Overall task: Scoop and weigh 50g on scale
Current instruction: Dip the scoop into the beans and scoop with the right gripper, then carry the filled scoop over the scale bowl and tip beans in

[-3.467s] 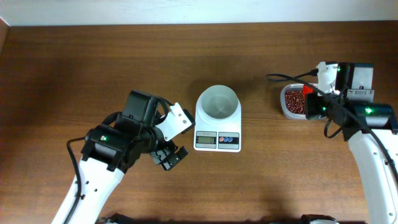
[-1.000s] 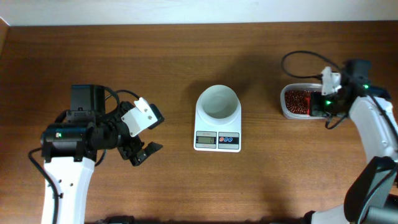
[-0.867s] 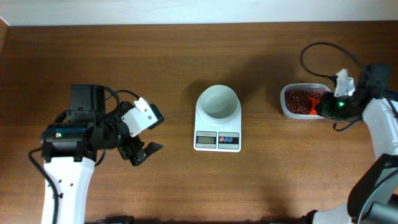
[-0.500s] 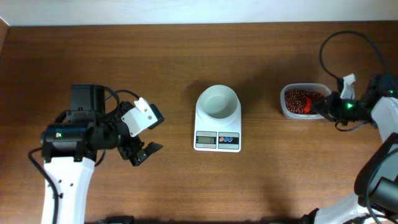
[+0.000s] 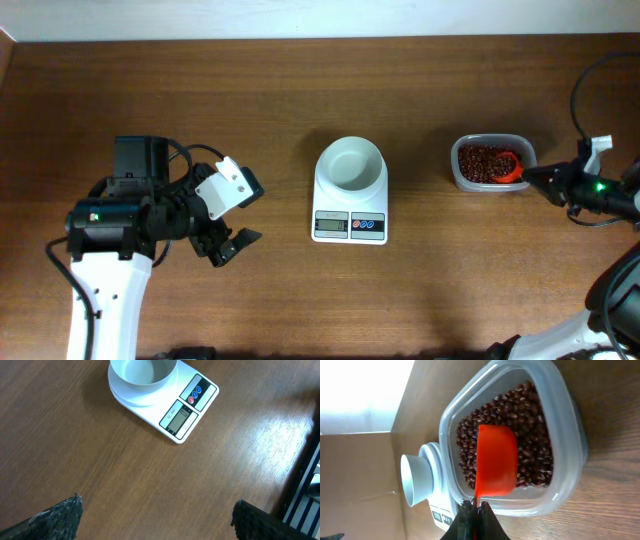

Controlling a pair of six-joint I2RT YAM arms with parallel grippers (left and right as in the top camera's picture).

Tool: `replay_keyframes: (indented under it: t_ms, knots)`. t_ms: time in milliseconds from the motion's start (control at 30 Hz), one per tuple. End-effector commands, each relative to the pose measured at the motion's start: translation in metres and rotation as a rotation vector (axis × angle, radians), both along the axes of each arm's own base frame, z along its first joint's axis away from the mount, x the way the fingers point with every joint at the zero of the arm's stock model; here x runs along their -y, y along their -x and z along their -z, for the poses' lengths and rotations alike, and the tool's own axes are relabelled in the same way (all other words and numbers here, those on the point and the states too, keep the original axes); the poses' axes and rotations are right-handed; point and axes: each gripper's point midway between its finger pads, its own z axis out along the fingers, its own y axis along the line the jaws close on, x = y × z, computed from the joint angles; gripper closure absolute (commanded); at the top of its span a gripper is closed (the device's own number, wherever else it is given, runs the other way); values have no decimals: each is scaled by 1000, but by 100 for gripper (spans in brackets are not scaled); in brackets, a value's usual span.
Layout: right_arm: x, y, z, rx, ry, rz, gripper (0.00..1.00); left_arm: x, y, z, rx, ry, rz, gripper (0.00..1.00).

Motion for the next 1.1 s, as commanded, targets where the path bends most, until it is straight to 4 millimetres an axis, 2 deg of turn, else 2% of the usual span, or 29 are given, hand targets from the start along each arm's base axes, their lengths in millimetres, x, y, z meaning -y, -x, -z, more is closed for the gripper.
replay_keyframes:
  t_ms: [0,233,333,400,433,600,667,767,900,1067]
  knots:
    - [-7,1,-3,46,-45,-26,96,3,-1,-7,12,25,-4,1]
    - [-9,0,-8,77,-63,-35,96,3,-1,-7,12,25,-5,1]
    - [-8,-2,-23,164,-110,-38,96,3,-1,-7,12,25,-5,1]
    - [8,8,11,-15,31,-3,96,3,-1,-7,12,25,-4,1]
    - [8,11,14,-34,43,-8,96,3,-1,-7,12,25,-4,1]
    - [-2,4,-10,86,-65,-24,96,3,-1,-7,12,25,-5,1]
    - [-2,2,-27,150,-153,-2,96,3,-1,-7,12,25,-4,1]
    - [0,5,-31,151,-188,17,96,3,-1,-7,12,25,-4,1]
    - [-8,8,-45,209,-252,-2,96,3,-1,-7,12,25,-4,1]
    - [-11,9,-52,228,-287,-2,96,3,-1,-7,12,24,-4,1]
